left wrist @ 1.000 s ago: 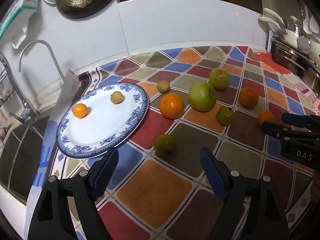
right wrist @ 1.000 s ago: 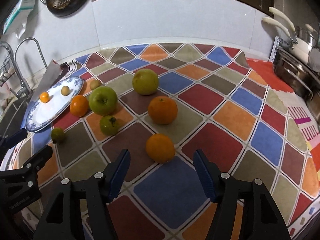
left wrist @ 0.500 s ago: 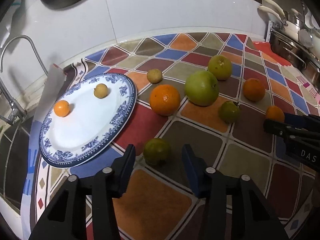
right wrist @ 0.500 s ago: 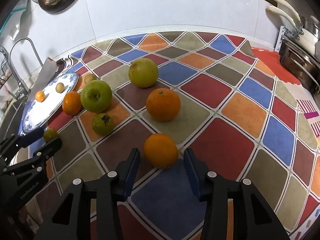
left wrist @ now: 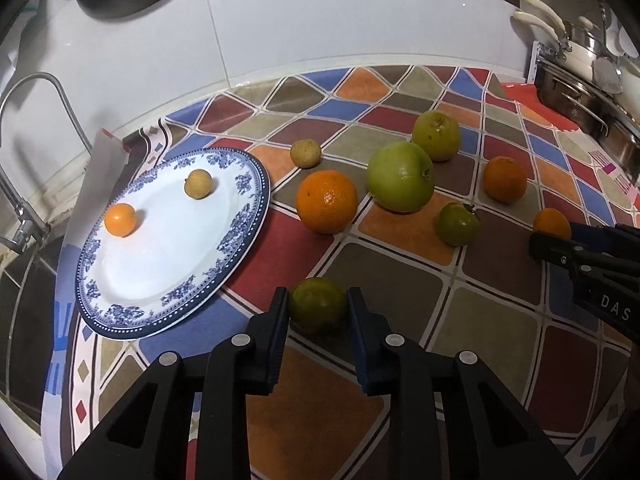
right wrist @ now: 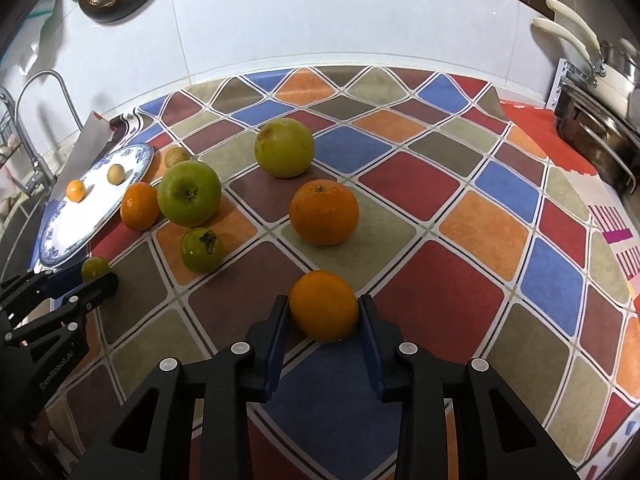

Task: Organize fruits
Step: 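Grasp a dark green citrus with the left gripper while the right gripper grasps an orange, then carry the green citrus with the left gripper while the right gripper carries the orange over the plate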

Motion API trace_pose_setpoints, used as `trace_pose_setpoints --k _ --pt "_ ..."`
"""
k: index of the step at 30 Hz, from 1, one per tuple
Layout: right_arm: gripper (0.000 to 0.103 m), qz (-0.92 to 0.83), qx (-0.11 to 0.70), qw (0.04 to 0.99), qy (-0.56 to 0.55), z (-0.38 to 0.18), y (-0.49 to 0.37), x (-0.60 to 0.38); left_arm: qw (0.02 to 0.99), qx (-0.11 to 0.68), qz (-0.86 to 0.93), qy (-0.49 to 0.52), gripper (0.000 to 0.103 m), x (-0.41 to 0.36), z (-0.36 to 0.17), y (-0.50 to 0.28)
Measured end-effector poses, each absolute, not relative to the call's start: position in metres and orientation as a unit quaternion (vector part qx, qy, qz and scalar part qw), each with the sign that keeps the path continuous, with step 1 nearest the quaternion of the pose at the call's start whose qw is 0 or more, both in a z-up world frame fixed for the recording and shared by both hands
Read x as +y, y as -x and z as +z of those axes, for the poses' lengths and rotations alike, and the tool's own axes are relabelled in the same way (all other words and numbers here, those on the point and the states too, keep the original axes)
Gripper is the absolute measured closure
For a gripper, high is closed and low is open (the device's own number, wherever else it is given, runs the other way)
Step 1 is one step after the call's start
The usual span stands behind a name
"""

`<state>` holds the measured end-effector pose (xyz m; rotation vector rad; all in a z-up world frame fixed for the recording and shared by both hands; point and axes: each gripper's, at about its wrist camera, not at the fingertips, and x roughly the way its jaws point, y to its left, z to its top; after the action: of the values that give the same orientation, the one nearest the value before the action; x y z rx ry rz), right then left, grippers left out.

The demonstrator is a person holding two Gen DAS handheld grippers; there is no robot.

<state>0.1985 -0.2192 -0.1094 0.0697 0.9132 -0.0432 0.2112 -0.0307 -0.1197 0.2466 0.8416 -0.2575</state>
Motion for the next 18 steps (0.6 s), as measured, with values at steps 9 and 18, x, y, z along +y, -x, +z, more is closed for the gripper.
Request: trace_pose_setpoints --k 9,18 --pt "0.069 0.002 0.417 0.909 -0.023 -0.088 -0.187 -0.204 0.908 0.384 -0.131 -0.102 0.074 -0.020 -0.094 -0.197" --pt "0.069 0.043 0.384 0.922 -0.023 -0.056 -0.179 -0.182 0.925 0.346 -0.131 -0.084 0.074 -0.003 -0.060 -0.182"
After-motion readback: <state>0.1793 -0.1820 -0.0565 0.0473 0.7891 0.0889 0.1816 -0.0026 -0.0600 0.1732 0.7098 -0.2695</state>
